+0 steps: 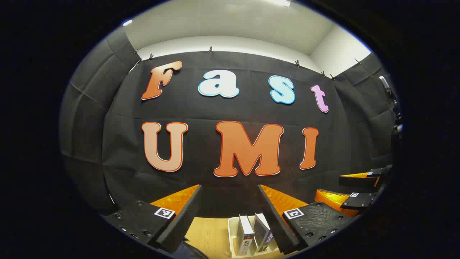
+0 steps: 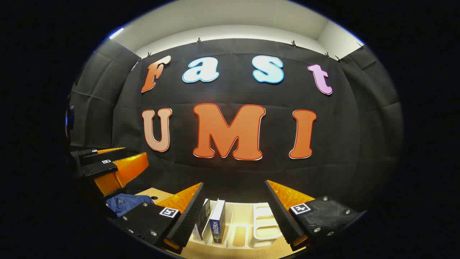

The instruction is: Open the schoolbag, grab two books from the bookshelf and put them into the schoolbag.

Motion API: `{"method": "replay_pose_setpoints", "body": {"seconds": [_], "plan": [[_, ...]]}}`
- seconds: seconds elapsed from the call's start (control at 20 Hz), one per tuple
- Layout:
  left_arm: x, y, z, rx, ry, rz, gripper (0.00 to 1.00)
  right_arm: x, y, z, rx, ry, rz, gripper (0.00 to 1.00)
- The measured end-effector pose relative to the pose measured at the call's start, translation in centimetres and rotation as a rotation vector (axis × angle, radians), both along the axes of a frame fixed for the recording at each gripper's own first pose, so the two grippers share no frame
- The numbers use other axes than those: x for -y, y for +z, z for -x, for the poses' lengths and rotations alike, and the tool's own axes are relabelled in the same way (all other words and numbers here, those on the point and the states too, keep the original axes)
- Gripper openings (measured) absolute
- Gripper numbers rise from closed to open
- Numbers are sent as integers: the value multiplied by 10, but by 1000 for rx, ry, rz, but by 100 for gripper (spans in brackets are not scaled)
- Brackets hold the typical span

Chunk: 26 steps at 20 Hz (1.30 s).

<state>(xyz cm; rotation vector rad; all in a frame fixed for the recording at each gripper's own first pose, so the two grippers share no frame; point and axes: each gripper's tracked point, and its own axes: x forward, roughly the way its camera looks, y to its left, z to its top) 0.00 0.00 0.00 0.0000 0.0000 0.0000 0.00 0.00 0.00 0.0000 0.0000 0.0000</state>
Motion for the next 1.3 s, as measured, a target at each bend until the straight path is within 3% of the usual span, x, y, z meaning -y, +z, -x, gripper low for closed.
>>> {"method": "replay_pose_setpoints", "body": {"seconds": [0.55, 1.3], "plan": [[2, 18, 2, 60, -5, -23, 94, 0, 1, 0, 6, -5, 3, 97], [1, 3, 4, 3, 16, -16, 94, -6, 1, 3, 3, 13, 5, 96]]}}
